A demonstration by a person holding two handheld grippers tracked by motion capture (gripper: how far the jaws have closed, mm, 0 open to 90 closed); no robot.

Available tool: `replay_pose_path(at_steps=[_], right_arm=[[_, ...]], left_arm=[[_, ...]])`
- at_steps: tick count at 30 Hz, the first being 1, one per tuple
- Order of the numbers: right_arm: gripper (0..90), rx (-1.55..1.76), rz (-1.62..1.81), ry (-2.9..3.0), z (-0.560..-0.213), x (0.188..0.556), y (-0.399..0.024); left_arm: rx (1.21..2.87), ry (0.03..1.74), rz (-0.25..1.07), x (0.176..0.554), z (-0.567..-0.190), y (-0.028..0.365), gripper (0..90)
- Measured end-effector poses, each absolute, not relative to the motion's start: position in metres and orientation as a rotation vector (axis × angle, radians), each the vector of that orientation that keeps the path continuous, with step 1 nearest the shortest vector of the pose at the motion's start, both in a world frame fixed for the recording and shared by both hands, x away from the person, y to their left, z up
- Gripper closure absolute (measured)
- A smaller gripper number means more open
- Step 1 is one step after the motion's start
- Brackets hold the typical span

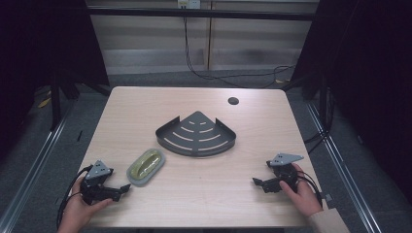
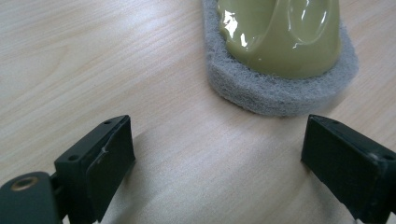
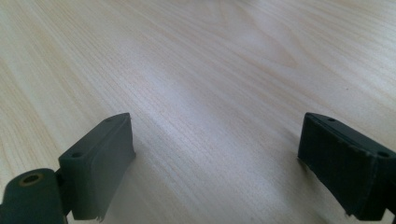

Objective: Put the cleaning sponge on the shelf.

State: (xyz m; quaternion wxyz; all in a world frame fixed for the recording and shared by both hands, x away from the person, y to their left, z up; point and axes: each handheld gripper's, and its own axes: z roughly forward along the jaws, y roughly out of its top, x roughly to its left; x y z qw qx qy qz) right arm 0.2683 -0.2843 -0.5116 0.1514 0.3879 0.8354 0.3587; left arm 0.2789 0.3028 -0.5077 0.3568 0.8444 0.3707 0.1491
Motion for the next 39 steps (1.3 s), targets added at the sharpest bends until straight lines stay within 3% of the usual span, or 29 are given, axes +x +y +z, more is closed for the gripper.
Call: replay_pose_path(at_steps=[6, 9, 16, 25, 39], right_arm=[[10.0, 1.116, 1.029, 2.398, -0.512, 0.268, -0.284], [10.0, 1.115, 1.029, 2.398, -0.512, 0.268, -0.284], [10.0, 1.116, 1.028, 2.398, -0.512, 0.268, -0.284], [10.0, 1.116, 1.028, 2.398, -0.512, 0.268, -0.284], [10.0, 1.115, 1.029, 2.398, -0.512, 0.268, -0.284]], left_arm=[[2.197, 0.988, 0.378, 0.280, -0.505, 0.300, 9.3], [2.241, 1.008, 0.357, 0.282, -0.500, 0.298, 14.5], [2.391, 1.089, 0.235, 0.285, -0.480, 0.291, 20.2], [2.523, 1.160, 0.085, 0.301, -0.459, 0.274, 20.7], [2.652, 1.170, 0.005, 0.329, -0.428, 0.248, 25.7]])
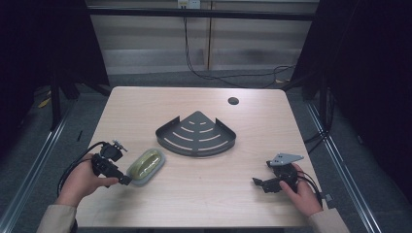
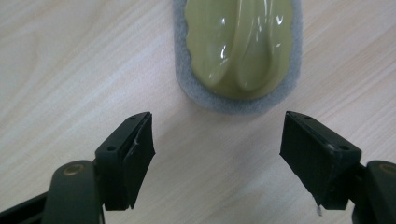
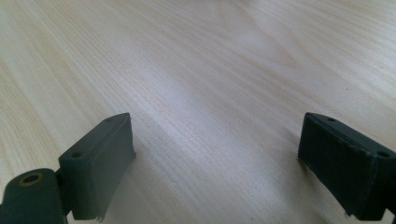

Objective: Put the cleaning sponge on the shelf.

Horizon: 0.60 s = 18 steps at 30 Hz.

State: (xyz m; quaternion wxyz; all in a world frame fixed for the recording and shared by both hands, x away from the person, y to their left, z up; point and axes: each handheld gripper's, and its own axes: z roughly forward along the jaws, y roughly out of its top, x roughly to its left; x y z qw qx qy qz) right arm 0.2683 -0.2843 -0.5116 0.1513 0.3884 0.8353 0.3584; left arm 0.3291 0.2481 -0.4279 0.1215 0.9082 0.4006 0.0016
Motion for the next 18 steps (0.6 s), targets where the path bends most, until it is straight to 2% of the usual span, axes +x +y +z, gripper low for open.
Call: replay_pose_path(at_steps=[18], right_arm=[[10.0, 1.115, 1.029, 2.398, -0.512, 0.268, -0.284]], left_arm=[[2.726, 1.149, -0.039, 0.357, -0.411, 0.222, 29.6]])
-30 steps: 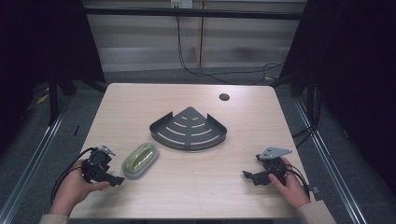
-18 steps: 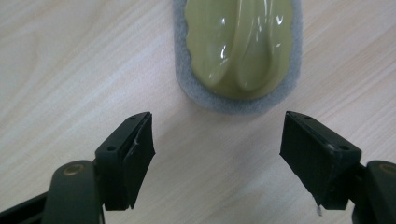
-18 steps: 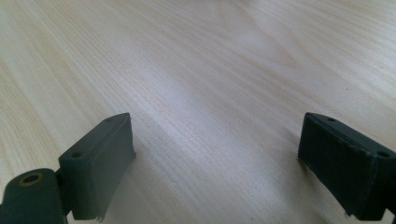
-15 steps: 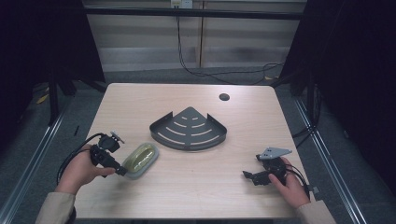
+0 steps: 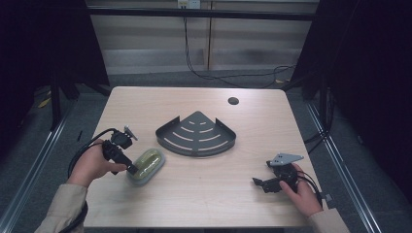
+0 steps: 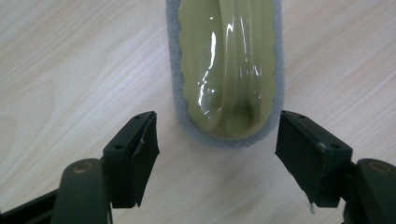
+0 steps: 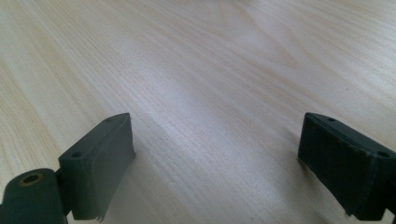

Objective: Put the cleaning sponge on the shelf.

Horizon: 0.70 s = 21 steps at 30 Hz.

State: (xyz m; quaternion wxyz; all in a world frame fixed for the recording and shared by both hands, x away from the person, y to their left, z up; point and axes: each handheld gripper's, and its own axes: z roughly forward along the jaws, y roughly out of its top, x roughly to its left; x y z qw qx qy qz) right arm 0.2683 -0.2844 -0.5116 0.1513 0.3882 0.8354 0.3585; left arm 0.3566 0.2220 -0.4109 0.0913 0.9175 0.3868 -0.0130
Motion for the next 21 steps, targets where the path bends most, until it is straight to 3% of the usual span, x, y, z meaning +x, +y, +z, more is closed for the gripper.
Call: replay_pose_path(at_steps=[10, 21], right_arm=[[10.0, 1.116, 1.028, 2.398, -0.512, 0.268, -0.284], [10.0, 1.120, 1.030, 2.396, -0.512, 0.268, -0.284]], left_arm=[[2.737, 1.155, -0.051, 0.369, -0.414, 0.208, 32.2], [2.767, 1.133, -0.069, 0.379, -0.416, 0.194, 41.8]])
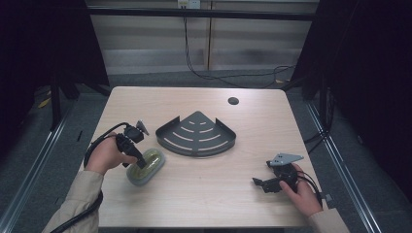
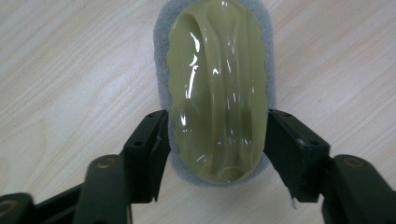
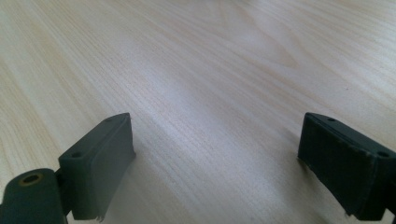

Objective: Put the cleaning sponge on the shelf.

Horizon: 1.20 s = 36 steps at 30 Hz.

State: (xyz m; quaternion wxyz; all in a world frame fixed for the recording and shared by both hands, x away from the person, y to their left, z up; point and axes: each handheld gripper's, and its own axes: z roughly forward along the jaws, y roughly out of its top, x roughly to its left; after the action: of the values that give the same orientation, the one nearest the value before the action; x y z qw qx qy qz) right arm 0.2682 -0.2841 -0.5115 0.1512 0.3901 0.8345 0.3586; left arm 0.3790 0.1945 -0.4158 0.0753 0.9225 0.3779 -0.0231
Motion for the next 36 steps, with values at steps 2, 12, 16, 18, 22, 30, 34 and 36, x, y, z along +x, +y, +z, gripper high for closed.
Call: replay_pose_path(at_steps=[2, 12, 16, 18, 22, 30, 34, 36], right_arm=[[10.0, 1.118, 1.031, 2.396, -0.512, 0.268, -0.284], [10.0, 1.119, 1.031, 2.396, -0.512, 0.268, -0.284], [10.0, 1.115, 1.031, 2.395, -0.512, 0.268, -0.284], [10.0, 1.114, 1.032, 2.396, -0.512, 0.268, -0.284], [10.0, 1.115, 1.031, 2.395, -0.512, 0.268, -0.284], [10.0, 1.115, 1.031, 2.395, -0.512, 0.268, -0.284], [10.0, 1.114, 1.031, 2.395, -0.512, 0.268, -0.284], [10.0, 1.114, 1.032, 2.395, -0.512, 0.268, -0.284]], left_arm=[[2.750, 1.144, -0.075, 0.381, -0.417, 0.193, 43.4], [2.762, 1.151, -0.082, 0.390, -0.416, 0.183, 51.7], [2.782, 1.138, -0.104, 0.392, -0.419, 0.181, 56.1], [2.791, 1.136, -0.101, 0.392, -0.419, 0.180, 59.7], [2.788, 1.150, -0.128, 0.394, -0.420, 0.178, 68.1], [2.811, 1.170, -0.108, 0.395, -0.418, 0.178, 71.2], [2.802, 1.180, -0.107, 0.395, -0.414, 0.181, 71.3], [2.803, 1.181, -0.101, 0.395, -0.412, 0.181, 71.3]])
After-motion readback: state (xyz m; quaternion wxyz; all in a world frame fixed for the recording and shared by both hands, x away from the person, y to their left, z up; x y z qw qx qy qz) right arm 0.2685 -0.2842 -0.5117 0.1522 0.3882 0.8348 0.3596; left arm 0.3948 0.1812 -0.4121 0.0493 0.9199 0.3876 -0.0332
